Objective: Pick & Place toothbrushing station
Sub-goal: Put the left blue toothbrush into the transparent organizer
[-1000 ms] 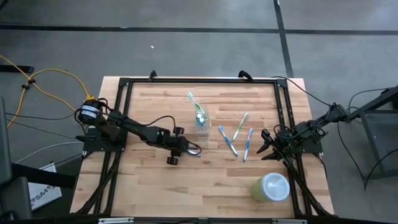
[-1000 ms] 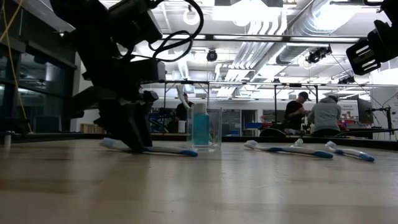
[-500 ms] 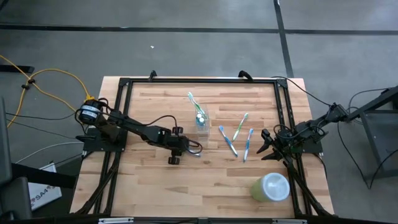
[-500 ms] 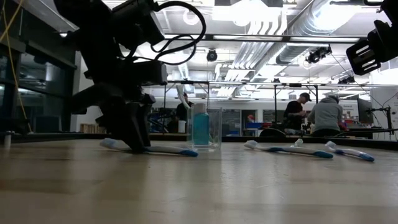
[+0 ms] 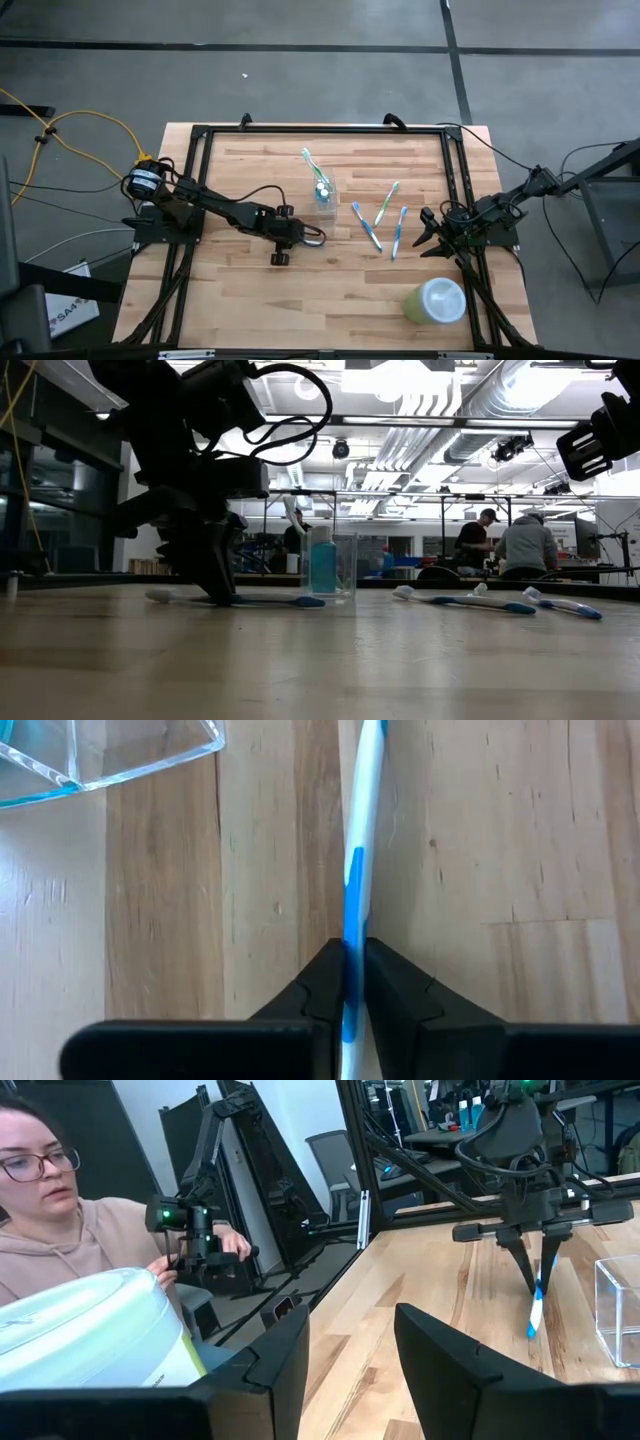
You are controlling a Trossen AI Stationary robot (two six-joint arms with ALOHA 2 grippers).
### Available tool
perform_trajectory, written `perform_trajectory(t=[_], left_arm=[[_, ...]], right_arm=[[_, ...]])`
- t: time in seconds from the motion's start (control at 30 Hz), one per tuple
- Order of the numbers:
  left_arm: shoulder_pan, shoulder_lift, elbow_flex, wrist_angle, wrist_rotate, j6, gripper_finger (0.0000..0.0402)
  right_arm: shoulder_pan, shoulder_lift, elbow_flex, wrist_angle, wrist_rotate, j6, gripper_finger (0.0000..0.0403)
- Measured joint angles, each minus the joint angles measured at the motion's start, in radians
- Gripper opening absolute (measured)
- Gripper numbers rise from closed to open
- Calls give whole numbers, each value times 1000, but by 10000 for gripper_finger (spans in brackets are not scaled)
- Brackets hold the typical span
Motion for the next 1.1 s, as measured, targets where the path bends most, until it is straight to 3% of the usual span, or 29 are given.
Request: perform_trajectory(t=[0.5, 0.73, 1.1], left_arm=[[-7, -15, 19, -12, -10, -2, 8], [-8, -21, 56, -90, -10, -2, 6], [-49, -21, 190, -249, -145, 101, 3]], right_arm=[[0, 0, 0, 0, 0, 0, 142], [0, 0, 0, 0, 0, 0, 142], [0, 0, 0, 0, 0, 0, 142]])
